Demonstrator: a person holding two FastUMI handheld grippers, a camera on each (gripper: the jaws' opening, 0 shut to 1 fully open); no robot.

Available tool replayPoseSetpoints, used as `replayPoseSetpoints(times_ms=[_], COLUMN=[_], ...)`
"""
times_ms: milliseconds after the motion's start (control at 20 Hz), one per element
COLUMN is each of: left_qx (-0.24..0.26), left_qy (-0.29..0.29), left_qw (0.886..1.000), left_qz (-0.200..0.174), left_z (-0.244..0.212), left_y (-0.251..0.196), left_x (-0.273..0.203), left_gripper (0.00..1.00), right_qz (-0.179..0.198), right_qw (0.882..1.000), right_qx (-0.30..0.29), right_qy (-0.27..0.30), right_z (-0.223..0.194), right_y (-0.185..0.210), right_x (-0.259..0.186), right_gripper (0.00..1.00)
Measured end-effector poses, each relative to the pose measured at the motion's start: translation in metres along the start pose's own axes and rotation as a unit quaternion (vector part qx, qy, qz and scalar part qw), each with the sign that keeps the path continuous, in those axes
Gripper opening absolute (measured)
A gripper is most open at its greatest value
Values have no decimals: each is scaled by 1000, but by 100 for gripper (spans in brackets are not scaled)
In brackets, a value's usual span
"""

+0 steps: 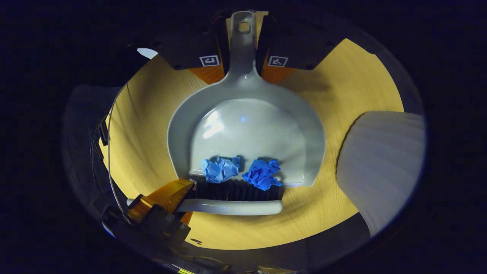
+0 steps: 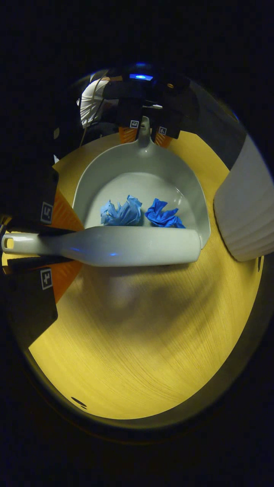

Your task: Pick up the small broom and dustpan from the desktop, sweep the trash into the dustpan with the broom, and then empty the trash into the garbage bin.

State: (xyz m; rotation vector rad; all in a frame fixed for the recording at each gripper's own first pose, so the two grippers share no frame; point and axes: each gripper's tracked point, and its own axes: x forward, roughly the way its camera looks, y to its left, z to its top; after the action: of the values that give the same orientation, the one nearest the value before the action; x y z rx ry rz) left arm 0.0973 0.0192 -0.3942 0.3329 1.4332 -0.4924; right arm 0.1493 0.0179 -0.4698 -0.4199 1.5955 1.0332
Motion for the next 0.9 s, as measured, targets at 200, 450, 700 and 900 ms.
replayPoseSetpoints(times_ms=[200,450,700,900], left_qx=[-2,-19,-46,-55], left_qy=[-13,-33,-69,-86], left_qw=[1000,999,996,995], left_qz=[-3,-19,-31,-18], left_z=[3,2,0,-4], left_y=[0,-4,-6,-3], left_x=[-3,-17,-24,-41], left_gripper=[30,30,30,30], right_qz=[-14,-51,-79,-102], right_qw=[1000,997,990,984], right_qx=[-16,21,83,97], right_qy=[-10,-53,-87,-105], right_z=[5,22,18,-6], right_y=[-4,-27,-80,-141], right_x=[-30,-76,-83,-69], right_gripper=[28,32,28,23])
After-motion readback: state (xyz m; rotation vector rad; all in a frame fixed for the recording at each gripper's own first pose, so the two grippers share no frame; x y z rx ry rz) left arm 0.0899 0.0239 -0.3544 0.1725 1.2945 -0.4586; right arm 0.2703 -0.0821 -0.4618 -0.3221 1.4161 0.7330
